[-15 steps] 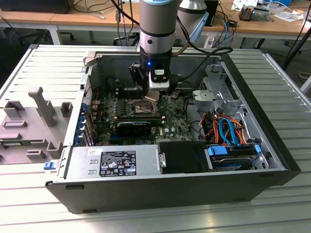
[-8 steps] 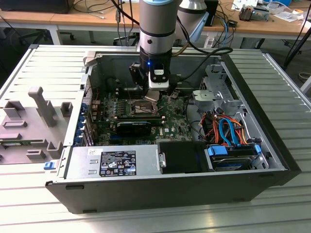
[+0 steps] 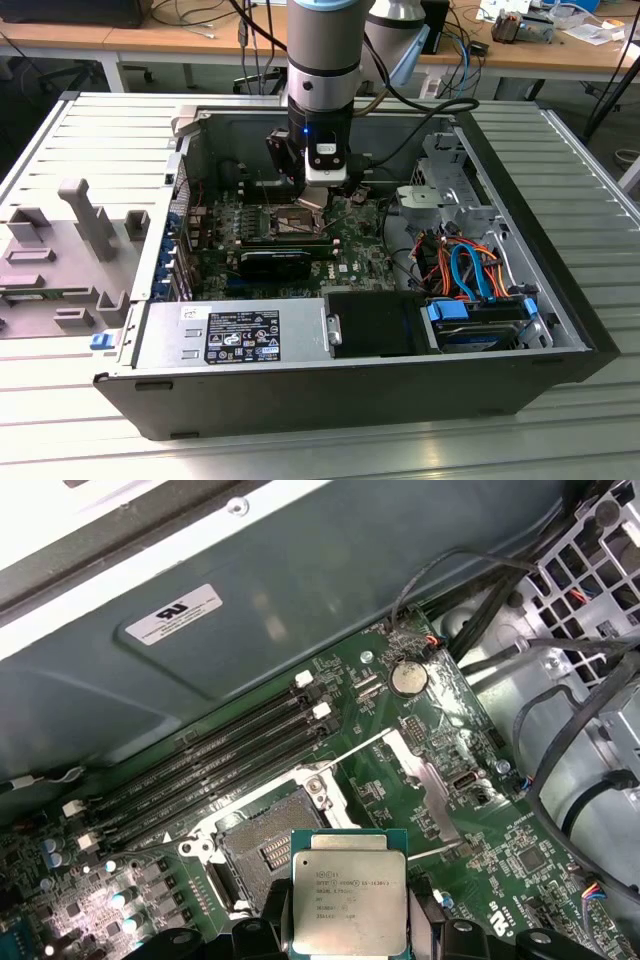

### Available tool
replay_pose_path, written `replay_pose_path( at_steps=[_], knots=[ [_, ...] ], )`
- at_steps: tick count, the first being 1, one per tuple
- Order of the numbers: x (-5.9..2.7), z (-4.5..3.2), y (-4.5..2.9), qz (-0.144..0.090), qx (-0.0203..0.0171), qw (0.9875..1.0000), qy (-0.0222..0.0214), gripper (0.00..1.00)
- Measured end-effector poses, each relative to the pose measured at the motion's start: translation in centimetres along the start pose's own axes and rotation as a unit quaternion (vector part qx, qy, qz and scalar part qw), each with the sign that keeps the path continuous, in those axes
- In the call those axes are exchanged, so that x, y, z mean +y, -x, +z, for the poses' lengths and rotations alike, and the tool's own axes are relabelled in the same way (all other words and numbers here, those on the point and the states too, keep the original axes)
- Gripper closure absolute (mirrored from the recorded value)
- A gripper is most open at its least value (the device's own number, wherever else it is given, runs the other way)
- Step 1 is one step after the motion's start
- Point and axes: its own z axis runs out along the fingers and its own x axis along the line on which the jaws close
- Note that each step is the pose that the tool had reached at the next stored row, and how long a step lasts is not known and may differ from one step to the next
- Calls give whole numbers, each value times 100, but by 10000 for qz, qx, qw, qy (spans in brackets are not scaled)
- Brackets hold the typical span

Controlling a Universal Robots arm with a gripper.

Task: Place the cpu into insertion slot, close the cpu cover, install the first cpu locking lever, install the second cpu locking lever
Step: 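Place the cpu into insertion slot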

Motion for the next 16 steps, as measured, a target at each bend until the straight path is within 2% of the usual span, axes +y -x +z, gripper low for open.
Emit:
replay_pose_path(
  at_steps=[16],
  knots=[
    [0, 1, 0, 136, -12, 9999, 2, 45]
  ],
)
